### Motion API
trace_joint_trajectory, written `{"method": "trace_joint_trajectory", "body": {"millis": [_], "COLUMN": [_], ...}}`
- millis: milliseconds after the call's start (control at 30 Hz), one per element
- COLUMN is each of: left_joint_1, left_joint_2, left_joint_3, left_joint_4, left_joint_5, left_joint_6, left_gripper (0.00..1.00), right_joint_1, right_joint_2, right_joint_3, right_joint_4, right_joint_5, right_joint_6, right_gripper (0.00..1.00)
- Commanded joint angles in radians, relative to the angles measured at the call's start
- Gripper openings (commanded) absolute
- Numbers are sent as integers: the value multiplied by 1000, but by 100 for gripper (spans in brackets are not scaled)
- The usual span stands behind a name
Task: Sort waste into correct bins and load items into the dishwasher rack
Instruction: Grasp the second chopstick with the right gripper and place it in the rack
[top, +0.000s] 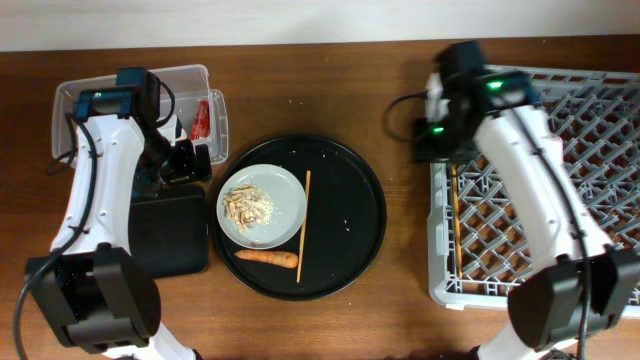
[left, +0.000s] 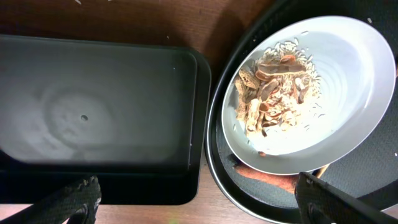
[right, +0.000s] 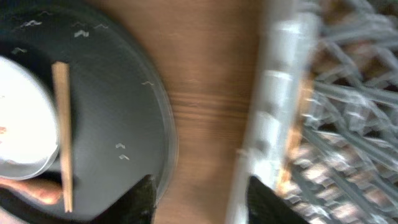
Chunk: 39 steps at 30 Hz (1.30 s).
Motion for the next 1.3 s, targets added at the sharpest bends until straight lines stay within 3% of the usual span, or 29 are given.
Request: {"method": "trace_joint_trajectory", "body": {"millis": [0, 233, 367, 633, 1067, 1267], "left_joint_1": [1, 1, 1, 1, 1, 1], "left_joint_2": [-26, -26, -26, -26, -26, -26], "left_joint_3": [10, 11, 11, 10, 10, 10], "left_joint_4": [-1, -1, -1, -2, -2, -1], "left_joint_5": [11, 11, 11, 12, 12, 11], "left_joint_6": [-2, -2, -2, -2, -2, -2], "left_gripper": [99, 99, 99, 99, 99, 99], "right_joint_1": [153, 461, 539, 575, 575, 555], "right_joint_2": [24, 192, 196, 198, 286, 291], "right_joint_3": [-31, -60, -191, -401, -404, -402], "right_joint_4": [64, 110, 225, 485, 499, 466], "right_joint_5": [-56, 14, 25, 26, 71, 94], "right_joint_6": [87, 360, 512, 527, 592, 606], "right_gripper": [50, 56, 56, 55, 56, 48]}}
